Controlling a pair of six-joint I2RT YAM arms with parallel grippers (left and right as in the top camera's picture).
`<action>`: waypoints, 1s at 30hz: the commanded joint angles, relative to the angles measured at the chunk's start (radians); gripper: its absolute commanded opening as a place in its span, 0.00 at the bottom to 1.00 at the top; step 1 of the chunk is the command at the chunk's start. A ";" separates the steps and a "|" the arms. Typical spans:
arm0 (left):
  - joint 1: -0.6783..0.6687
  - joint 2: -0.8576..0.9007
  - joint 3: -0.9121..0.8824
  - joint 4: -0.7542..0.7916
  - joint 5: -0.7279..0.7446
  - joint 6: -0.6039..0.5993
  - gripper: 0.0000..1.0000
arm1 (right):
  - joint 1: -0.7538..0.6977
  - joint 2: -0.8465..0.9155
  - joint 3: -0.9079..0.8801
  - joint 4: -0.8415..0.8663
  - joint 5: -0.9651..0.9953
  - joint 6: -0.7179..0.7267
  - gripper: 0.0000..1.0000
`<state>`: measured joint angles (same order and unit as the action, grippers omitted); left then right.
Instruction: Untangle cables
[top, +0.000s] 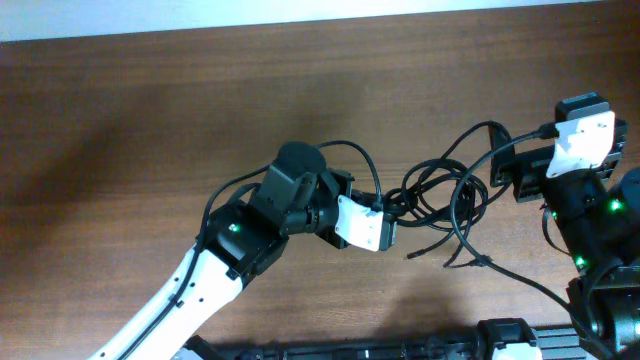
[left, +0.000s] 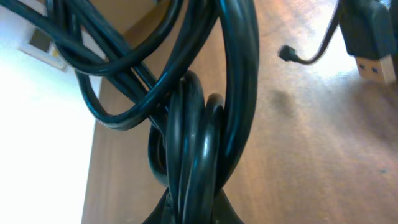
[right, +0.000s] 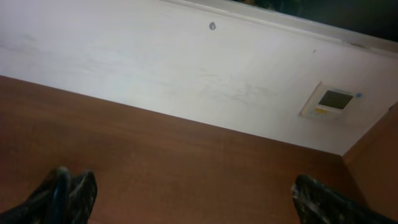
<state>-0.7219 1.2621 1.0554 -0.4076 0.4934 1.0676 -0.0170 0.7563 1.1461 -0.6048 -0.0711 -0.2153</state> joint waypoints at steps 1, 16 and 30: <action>0.031 0.013 -0.035 0.040 -0.047 0.026 0.00 | -0.010 -0.016 0.038 -0.009 -0.031 0.040 0.99; 0.065 0.013 -0.035 0.496 -0.046 0.026 0.00 | -0.010 -0.016 0.038 -0.324 -0.526 0.037 0.99; 0.214 0.013 -0.035 0.531 -0.030 -0.141 0.00 | -0.010 -0.023 0.041 -0.315 -0.414 0.053 0.99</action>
<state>-0.5430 1.2793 1.0157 0.1101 0.4374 1.0313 -0.0208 0.7456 1.1629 -0.9264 -0.5018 -0.1780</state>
